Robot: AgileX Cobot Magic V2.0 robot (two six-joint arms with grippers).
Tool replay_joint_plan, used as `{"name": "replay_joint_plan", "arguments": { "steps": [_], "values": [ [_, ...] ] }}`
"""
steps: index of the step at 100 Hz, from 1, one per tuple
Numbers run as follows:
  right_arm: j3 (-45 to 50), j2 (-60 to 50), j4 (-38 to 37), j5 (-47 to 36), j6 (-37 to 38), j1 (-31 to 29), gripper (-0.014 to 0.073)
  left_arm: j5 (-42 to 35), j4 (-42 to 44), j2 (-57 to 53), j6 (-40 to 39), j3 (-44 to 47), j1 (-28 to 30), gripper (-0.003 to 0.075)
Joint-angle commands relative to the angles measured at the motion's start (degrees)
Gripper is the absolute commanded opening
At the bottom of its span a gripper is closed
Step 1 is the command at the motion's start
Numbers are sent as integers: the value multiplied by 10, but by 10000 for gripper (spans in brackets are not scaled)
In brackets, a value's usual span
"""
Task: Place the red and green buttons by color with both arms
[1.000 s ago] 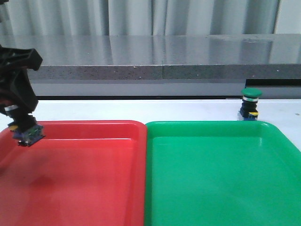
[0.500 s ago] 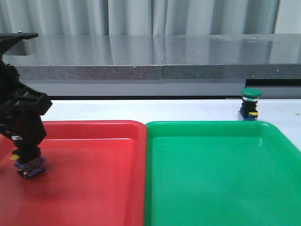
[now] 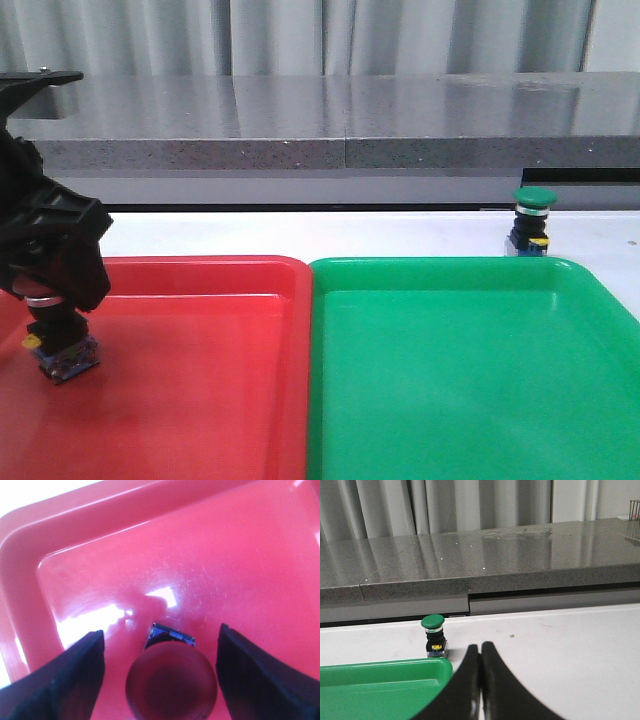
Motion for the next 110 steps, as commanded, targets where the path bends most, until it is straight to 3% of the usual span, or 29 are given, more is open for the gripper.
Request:
{"name": "replay_joint_plan", "arguments": {
  "steps": [1,51,63,80,110],
  "values": [
    [-11,-13,0,-44,-2,-4,-63,-23,-7,-22,-1,-13,-5,475],
    [-11,-13,0,-44,-2,-4,-63,-36,-7,-203,-27,-13,9,460],
    [-11,-13,0,-44,-2,-4,-63,-35,-7,-262,-36,-13,40,325],
    [-11,-13,0,-44,-2,-4,-63,-22,-7,-334,-36,-12,90,-22],
    [-11,-13,0,-44,-2,-4,-63,-37,-6,-441,-39,39,175,-21]
  ]
}}
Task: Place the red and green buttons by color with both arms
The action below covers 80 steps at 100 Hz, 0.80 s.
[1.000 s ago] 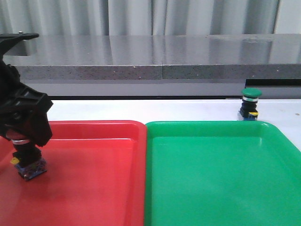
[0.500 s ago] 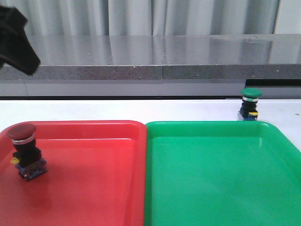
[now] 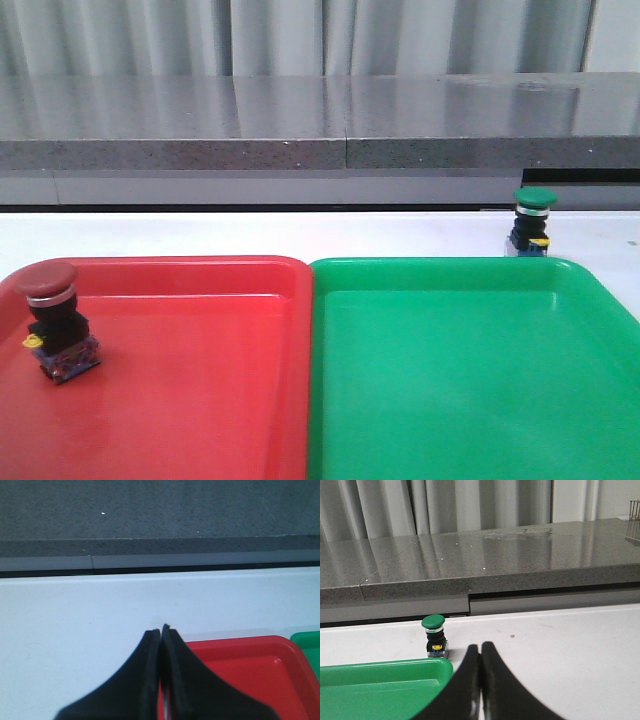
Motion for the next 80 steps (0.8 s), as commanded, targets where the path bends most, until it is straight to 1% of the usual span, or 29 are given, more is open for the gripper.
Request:
{"name": "replay_joint_plan", "arguments": {
  "steps": [1,9,27,43,61,80],
  "values": [
    [-11,-13,0,-44,-2,-4,-63,-44,-6,-33,-10,8,23,-20],
    [-11,-13,0,-44,-2,-4,-63,-51,-6,-64,-20,34,38,-20],
    [-11,-13,0,-44,-2,-4,-63,-80,-6,-136,-20,96,38,-20],
    [-11,-13,0,-44,-2,-4,-63,-77,-6,-193,-20,125,38,-20],
    [-11,-13,0,-44,-2,-4,-63,-108,0,-239,-20,152,38,-20],
    [-11,-13,0,-44,-2,-4,-63,-159,0,-285,-20,213,38,-20]
  ]
}}
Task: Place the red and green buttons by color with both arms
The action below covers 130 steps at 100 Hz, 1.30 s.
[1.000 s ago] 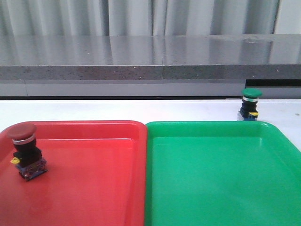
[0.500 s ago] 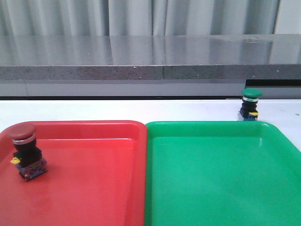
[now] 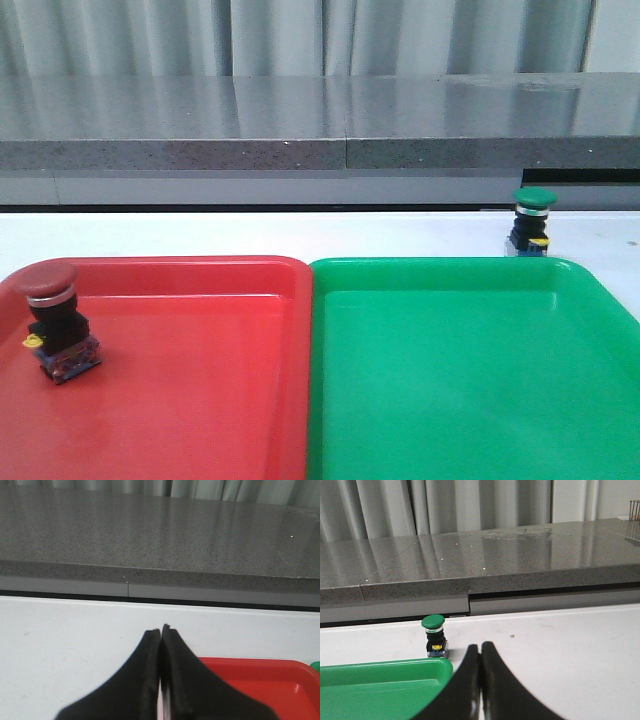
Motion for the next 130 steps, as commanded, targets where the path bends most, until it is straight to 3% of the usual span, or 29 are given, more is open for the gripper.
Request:
{"name": "replay_joint_plan", "arguments": {
  "steps": [1,21,41,81,93,130],
  "values": [
    [-11,-13,0,-44,-2,-4,-63,-73,-3,-20,-4,12,0,-20],
    [-11,-13,0,-44,-2,-4,-63,-106,-3,-74,-4,72,0,-20],
    [-11,-13,0,-44,-2,-4,-63,-243,29,-116,-3,152,0,-20],
    [-11,-13,0,-44,-2,-4,-63,-240,54,-236,-33,253,32,-20],
    [-11,-12,0,-44,-2,-4,-63,-199,51,-235,-33,253,33,-20],
    [-11,-12,0,-43,-2,-4,-63,-199,49,-235,-28,253,32,-20]
  ]
}}
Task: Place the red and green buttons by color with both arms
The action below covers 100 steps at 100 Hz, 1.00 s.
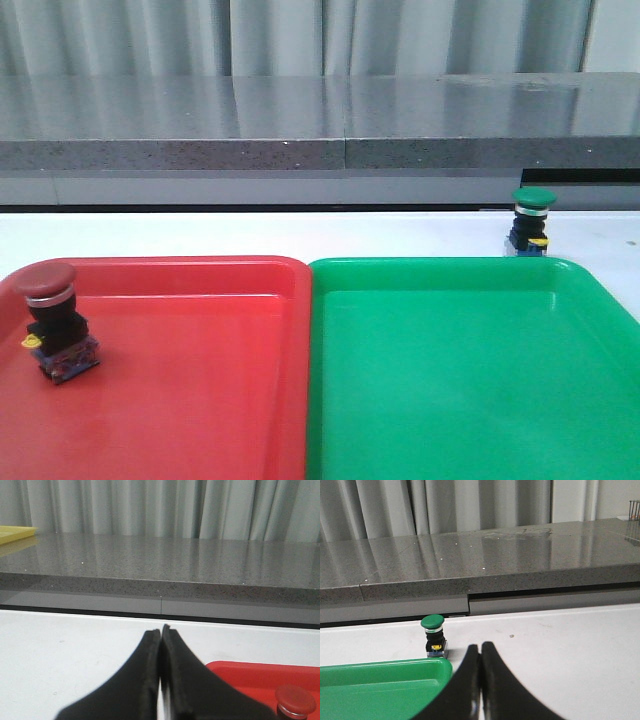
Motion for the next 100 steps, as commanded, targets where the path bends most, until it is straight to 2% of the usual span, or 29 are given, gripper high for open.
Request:
{"name": "replay_joint_plan", "arguments": {
  "steps": [1,74,100],
  "values": [
    [-11,-12,0,-43,-2,-4,-63,-42,-2,-18,-2,7,-1,-20],
    [-12,-10,-4,-44,-4,-4,-63,-42,-2,-18,-2,7,-1,-20],
    [-85,65,-4,-22,-4,-4,-63,-42,-2,-18,-2,7,-1,-20]
  ]
}}
